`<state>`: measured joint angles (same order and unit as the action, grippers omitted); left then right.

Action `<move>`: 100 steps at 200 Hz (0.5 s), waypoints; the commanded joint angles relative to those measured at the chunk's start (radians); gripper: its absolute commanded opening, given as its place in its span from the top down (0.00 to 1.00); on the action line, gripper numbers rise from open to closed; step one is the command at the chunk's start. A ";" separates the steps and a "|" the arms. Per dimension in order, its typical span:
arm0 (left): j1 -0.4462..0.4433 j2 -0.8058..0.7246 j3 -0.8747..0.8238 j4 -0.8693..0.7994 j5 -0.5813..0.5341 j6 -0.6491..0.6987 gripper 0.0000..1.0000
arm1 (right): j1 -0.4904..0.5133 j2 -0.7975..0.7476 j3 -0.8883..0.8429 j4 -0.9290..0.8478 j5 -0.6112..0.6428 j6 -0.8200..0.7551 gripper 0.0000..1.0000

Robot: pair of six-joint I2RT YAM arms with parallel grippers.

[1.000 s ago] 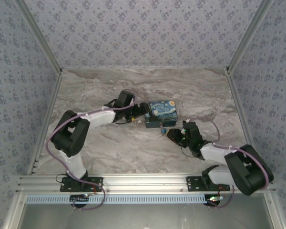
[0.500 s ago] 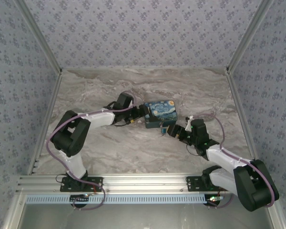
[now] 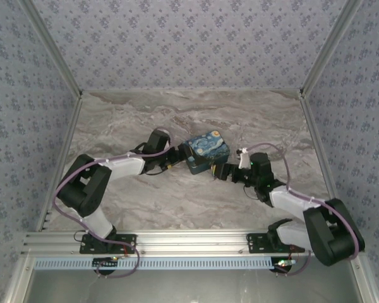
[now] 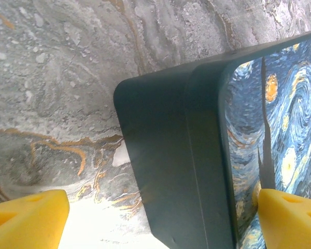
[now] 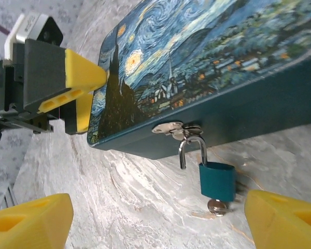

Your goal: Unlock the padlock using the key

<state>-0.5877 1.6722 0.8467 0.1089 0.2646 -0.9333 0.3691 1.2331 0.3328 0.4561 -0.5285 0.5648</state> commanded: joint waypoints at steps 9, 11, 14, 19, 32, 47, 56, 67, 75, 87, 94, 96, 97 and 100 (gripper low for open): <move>0.025 -0.020 -0.050 -0.094 -0.059 0.001 0.08 | -0.001 0.124 0.095 0.048 -0.096 -0.093 0.16; 0.025 -0.020 -0.050 -0.093 -0.059 0.001 0.08 | -0.002 0.131 0.101 0.052 -0.100 -0.094 0.16; 0.026 -0.021 -0.051 -0.093 -0.059 0.001 0.08 | -0.001 0.145 0.108 0.055 -0.105 -0.095 0.16; 0.027 -0.024 -0.052 -0.094 -0.058 0.001 0.08 | -0.001 0.168 0.121 0.059 -0.115 -0.098 0.17; 0.028 -0.031 -0.056 -0.094 -0.058 0.001 0.08 | 0.003 0.222 0.150 0.060 -0.136 -0.109 0.19; 0.030 -0.036 -0.059 -0.093 -0.060 -0.001 0.08 | 0.007 0.272 0.174 0.068 -0.147 -0.114 0.21; 0.031 -0.040 -0.060 -0.092 -0.060 -0.001 0.08 | 0.011 0.299 0.181 0.077 -0.151 -0.113 0.22; 0.032 -0.043 -0.062 -0.092 -0.060 -0.001 0.08 | 0.018 0.323 0.186 0.084 -0.155 -0.115 0.23; 0.033 -0.043 -0.063 -0.091 -0.059 -0.002 0.08 | 0.022 0.337 0.190 0.090 -0.156 -0.115 0.24; 0.033 -0.045 -0.064 -0.089 -0.059 -0.002 0.08 | 0.032 0.356 0.192 0.098 -0.157 -0.117 0.24; 0.035 -0.044 -0.066 -0.088 -0.060 -0.004 0.08 | 0.036 0.366 0.192 0.104 -0.160 -0.117 0.24; 0.034 -0.044 -0.067 -0.087 -0.059 -0.004 0.08 | 0.037 0.368 0.193 0.106 -0.161 -0.117 0.24; 0.035 -0.044 -0.066 -0.088 -0.059 -0.004 0.08 | 0.037 0.369 0.193 0.108 -0.162 -0.117 0.25; 0.035 -0.045 -0.066 -0.088 -0.059 -0.004 0.08 | 0.039 0.374 0.193 0.111 -0.164 -0.117 0.25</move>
<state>-0.5671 1.6310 0.8082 0.1062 0.2501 -0.9360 0.3927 1.5787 0.5014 0.5293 -0.6540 0.4767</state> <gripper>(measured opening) 0.923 0.758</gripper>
